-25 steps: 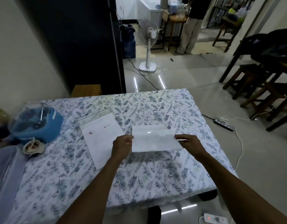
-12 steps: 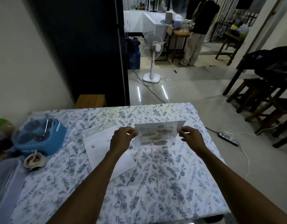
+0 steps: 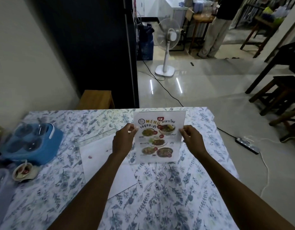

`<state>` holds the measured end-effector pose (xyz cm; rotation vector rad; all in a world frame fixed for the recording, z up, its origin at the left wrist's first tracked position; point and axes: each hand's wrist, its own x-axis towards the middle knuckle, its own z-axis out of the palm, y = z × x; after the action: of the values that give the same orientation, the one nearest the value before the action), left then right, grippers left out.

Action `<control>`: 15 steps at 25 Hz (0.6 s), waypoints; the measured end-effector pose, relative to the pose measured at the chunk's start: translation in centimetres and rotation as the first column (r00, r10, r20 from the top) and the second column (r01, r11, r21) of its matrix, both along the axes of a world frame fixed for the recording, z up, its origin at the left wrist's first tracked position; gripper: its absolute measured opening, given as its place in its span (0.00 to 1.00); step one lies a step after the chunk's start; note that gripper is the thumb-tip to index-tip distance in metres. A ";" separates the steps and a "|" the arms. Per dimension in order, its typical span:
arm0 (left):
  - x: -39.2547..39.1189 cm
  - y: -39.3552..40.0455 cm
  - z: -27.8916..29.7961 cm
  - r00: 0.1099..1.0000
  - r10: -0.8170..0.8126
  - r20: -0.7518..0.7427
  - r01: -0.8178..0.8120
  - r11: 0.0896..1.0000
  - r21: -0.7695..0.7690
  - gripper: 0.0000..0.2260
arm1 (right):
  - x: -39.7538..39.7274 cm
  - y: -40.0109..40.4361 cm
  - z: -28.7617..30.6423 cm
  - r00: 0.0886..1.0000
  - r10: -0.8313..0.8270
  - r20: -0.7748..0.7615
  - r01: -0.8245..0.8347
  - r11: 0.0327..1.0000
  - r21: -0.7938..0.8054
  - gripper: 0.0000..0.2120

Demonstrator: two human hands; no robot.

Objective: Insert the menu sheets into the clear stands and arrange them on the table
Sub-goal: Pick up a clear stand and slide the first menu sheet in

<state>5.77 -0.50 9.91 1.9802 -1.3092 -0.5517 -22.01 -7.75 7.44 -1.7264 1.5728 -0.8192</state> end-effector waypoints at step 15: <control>1.2 2.5 -0.8 0.999 -0.034 0.000 0.034 0.999 0.040 0.17 | 1.8 4.0 -0.5 0.969 -0.233 0.087 0.223 0.969 0.104 0.22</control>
<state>6.99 1.96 9.06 1.9940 -1.3440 -0.5976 -20.26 -3.75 6.95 -1.4338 1.7349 -0.9126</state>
